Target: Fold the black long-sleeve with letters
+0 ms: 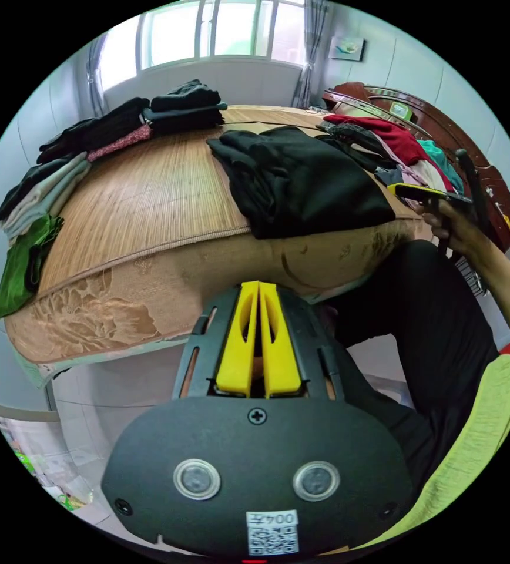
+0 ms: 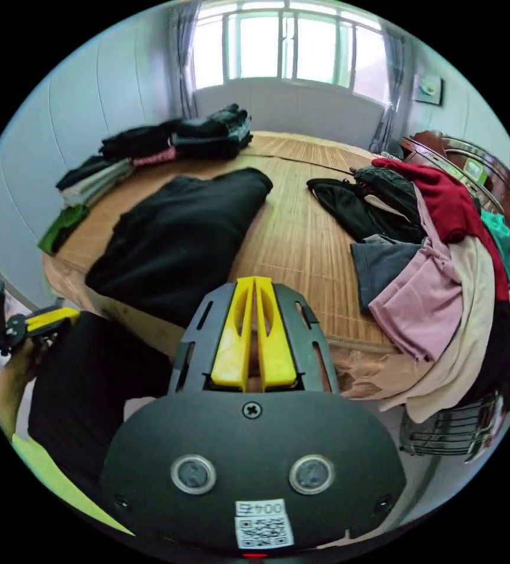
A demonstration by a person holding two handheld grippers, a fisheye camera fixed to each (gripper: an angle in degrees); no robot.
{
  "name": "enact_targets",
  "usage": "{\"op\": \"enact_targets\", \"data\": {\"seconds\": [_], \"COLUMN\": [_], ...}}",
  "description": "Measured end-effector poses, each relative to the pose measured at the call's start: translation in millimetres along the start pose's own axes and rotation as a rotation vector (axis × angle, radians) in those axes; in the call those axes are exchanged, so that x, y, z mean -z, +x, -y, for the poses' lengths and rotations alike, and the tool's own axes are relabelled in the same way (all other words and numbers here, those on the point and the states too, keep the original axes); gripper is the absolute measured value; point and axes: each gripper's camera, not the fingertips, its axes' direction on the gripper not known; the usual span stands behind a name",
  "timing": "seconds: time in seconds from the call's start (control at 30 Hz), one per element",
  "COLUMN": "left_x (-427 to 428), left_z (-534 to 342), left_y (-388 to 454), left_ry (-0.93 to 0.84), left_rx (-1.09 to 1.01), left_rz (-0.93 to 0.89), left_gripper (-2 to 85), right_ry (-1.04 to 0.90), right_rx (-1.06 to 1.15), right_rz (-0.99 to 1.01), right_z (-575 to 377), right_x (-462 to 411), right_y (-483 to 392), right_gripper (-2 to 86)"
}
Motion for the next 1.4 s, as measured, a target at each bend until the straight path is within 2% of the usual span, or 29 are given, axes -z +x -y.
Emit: {"op": "enact_targets", "data": {"seconds": [0.1, 0.23, 0.6, 0.73, 0.93, 1.1, 1.17, 1.3, 1.4], "left_x": [-6.8, -18.6, -43.8, -31.0, -28.9, -55.4, -66.7, -68.6, -56.4], "left_z": [-8.1, -14.7, -16.5, -13.0, 17.2, 39.9, 44.8, 46.2, 37.5], "left_y": [-11.1, -22.0, 2.3, 1.4, -29.6, -42.8, -46.2, -57.4, -63.7], "left_ry": [0.004, -0.005, -0.030, 0.044, 0.109, 0.022, -0.001, 0.026, 0.066], "left_rx": [0.028, 0.068, -0.035, -0.052, 0.017, 0.066, 0.092, 0.151, 0.148], "left_rz": [-0.026, -0.051, 0.077, 0.099, -0.022, -0.094, -0.047, -0.065, 0.038], "left_gripper": [0.3, 0.2, 1.2, 2.9, 7.5, 11.3, 10.0, 5.9, 3.9], "right_ry": [0.071, 0.074, 0.043, 0.032, 0.035, 0.035, 0.032, 0.062, 0.071], "right_rx": [0.014, 0.093, 0.174, 0.183, 0.200, 0.173, 0.172, 0.189, 0.230], "right_rz": [0.014, -0.039, -0.064, -0.059, -0.065, -0.057, -0.056, -0.083, -0.128], "right_z": [-50.1, -87.2, -97.9, -99.1, -102.0, -100.1, -98.8, -95.8, -98.6], "right_x": [13.0, 2.3, -5.8, -10.9, -14.1, -18.4, -21.8, -21.1, -25.0], "right_y": [-14.0, -32.9, -36.9, -38.3, -44.1, -45.3, -47.3, -54.9, -61.7], "right_gripper": [10.4, 13.5, 8.5, 7.5, 5.7, 6.1, 5.9, 4.3, 4.0]}}
